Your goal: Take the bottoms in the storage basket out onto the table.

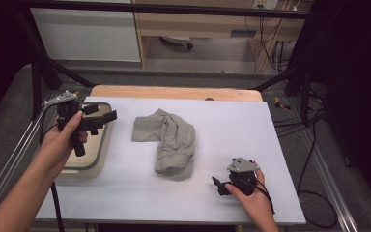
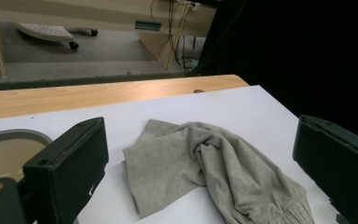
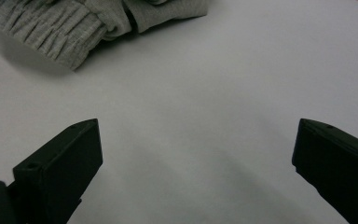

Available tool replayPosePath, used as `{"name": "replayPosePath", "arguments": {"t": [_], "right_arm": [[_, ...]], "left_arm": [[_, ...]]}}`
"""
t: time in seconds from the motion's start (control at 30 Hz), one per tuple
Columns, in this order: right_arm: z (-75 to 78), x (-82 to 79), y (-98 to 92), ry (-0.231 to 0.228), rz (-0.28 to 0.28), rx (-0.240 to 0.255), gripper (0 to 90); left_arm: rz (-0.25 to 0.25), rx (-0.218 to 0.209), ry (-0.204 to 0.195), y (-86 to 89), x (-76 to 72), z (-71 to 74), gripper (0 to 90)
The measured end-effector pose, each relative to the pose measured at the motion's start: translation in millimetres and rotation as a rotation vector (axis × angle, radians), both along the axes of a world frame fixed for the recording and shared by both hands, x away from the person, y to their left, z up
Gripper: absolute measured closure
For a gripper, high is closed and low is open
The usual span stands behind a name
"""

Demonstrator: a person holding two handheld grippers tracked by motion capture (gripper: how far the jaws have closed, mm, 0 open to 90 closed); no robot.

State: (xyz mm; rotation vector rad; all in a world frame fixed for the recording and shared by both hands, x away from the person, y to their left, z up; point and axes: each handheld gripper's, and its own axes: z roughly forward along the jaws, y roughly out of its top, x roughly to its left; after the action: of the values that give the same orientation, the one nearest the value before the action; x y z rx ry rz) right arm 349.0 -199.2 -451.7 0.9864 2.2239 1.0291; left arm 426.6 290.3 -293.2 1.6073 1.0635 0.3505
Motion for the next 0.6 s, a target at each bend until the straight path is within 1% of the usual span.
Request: {"name": "replayPosePath", "arguments": {"t": [0.1, 0.23, 0.33, 0.53, 0.6], "right_arm": [[-0.4, 0.2, 0.2, 0.000, 0.001, -0.002, 2.3], [-0.8, 0.2, 0.5, 0.003, 0.000, -0.004, 2.4], [-0.9, 0.2, 0.5, 0.004, -0.001, -0.002, 2.4], [-1.4, 0.6, 0.3, 0.005, -0.002, -0.003, 2.4], [-1.4, 0.6, 0.3, 0.006, -0.002, -0.003, 2.4]], "left_arm": [[0.010, -0.013, 0.000, 6.3, -2.0, 0.6, 3.4], [0.036, -0.037, -0.005, 16.7, -6.6, 0.6, 4.1], [0.043, -0.039, -0.009, 23.7, -10.3, -0.3, 4.3], [0.060, -0.051, 0.001, 38.3, -14.8, -7.1, 4.2], [0.063, -0.053, 0.003, 39.9, -15.6, -8.6, 4.2]]}}
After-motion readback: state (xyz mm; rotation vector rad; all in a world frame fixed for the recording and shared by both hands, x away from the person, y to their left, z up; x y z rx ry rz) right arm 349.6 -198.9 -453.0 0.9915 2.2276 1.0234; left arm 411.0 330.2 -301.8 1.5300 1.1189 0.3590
